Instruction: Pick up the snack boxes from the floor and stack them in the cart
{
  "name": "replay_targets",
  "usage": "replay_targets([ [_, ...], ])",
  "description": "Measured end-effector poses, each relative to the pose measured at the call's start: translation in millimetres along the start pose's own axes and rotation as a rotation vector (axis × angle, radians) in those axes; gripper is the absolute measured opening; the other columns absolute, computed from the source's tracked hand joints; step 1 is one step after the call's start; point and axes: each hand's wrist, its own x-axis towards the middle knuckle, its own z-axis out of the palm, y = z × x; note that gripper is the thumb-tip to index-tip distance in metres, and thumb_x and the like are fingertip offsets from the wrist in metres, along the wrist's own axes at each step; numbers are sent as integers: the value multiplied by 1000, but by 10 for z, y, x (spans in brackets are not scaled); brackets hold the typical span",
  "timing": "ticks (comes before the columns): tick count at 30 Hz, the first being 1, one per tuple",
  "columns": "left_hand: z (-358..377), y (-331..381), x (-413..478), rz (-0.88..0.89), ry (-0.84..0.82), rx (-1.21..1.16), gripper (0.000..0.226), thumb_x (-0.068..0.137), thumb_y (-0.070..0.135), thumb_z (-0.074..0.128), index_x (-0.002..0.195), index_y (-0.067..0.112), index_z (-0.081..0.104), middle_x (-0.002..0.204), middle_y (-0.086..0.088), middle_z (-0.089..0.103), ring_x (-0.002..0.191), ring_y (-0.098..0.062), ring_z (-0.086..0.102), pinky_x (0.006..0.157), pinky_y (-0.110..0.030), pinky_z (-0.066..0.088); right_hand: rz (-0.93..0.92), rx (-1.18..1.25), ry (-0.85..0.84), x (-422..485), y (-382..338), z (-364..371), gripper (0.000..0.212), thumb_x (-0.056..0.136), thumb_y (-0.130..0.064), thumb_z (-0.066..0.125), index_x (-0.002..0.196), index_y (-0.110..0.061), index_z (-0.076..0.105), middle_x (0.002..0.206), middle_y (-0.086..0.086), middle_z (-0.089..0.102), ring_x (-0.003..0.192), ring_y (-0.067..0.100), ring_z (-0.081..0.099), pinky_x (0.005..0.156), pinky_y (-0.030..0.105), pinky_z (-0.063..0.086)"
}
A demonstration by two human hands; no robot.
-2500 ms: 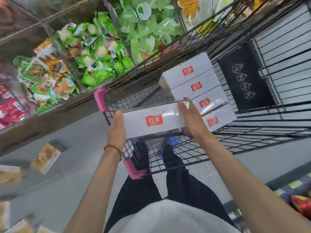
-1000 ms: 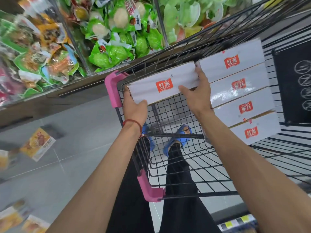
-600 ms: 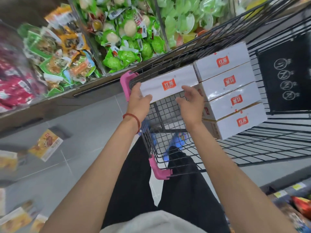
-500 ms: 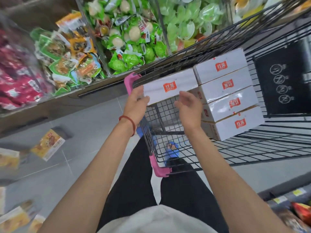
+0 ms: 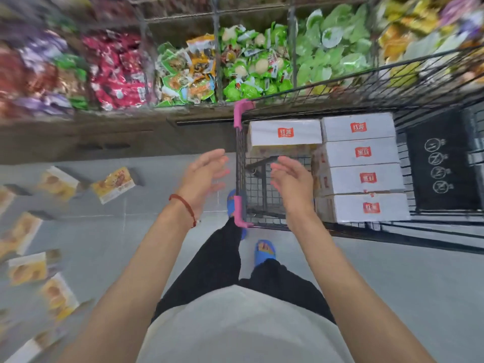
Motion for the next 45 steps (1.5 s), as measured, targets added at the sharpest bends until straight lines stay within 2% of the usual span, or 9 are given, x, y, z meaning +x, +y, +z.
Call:
replay_targets([
  [3, -87, -105, -378, 13, 18, -66, 27, 101, 18, 55, 127, 21, 63, 125, 2, 68, 107, -15, 68, 93, -35, 51, 17, -12, -54, -275, -39, 9, 26, 98, -3, 63, 120, -17, 67, 110, 0, 73, 101, 10, 69, 100, 32, 57],
  [7, -295, -183, -764, 5, 78, -137, 32, 103, 13, 52, 134, 15, 59, 125, -1, 67, 115, -22, 65, 90, -30, 51, 29, -103, -170, -663, -76, 84, 27, 98, -7, 62, 123, -16, 67, 113, 2, 74, 97, 10, 69, 97, 32, 56],
  [11, -574, -224, -1036, 12, 122, -172, 31, 102, 14, 53, 133, 14, 59, 127, -3, 67, 109, -20, 65, 102, -40, 48, 53, -157, -254, -967, -66, 300, 28, 99, -6, 62, 126, -11, 66, 113, 9, 73, 95, 19, 67, 93, 46, 56],
  [15, -928, -292, -1197, 19, 166, -210, 33, 102, 15, 54, 135, 13, 59, 132, -5, 66, 110, -20, 65, 106, -41, 46, 32, -219, -325, -1190, 62, 642, 28, 97, -6, 63, 124, -13, 68, 103, 0, 73, 98, 16, 67, 86, 31, 54],
  [22, -1933, -617, -1430, 36, 252, -320, 30, 102, 17, 54, 132, 16, 61, 120, 3, 69, 105, -15, 67, 106, -41, 47, 34, -318, -439, -1677, 369, 1559, 21, 99, -5, 59, 114, -17, 66, 103, 3, 71, 94, 17, 65, 93, 35, 51],
  [26, -2842, -913, -1539, 30, 304, -373, 28, 103, 15, 53, 130, 17, 62, 124, -1, 70, 107, -16, 68, 97, -33, 51, 30, -345, -472, -2049, 634, 2294, 22, 99, -5, 57, 116, -16, 66, 106, 3, 73, 93, 15, 66, 85, 27, 52],
  [30, -3650, -1102, -1615, 16, 365, -390, 23, 103, 16, 54, 123, 18, 65, 123, -1, 71, 113, -20, 68, 102, -38, 50, 35, -358, -513, -2349, 869, 2955, 22, 100, -8, 59, 119, -16, 66, 108, 3, 73, 91, 13, 67, 81, 24, 52],
  [34, -4297, -1200, -1620, 15, 410, -397, 23, 102, 18, 55, 123, 19, 64, 125, -2, 70, 112, -20, 68, 100, -37, 51, 37, -397, -547, -2545, 1029, 3483, 20, 101, -12, 58, 118, -19, 66, 112, 2, 74, 98, 14, 69, 86, 25, 55],
  [45, -5347, -1119, -909, -87, 435, -468, 22, 101, 18, 55, 121, 20, 66, 120, -1, 72, 112, -19, 68, 100, -36, 52, 94, -445, -547, -2208, 1171, 4829, 16, 100, -13, 62, 112, -21, 69, 108, 3, 76, 97, 18, 71, 96, 35, 58],
])
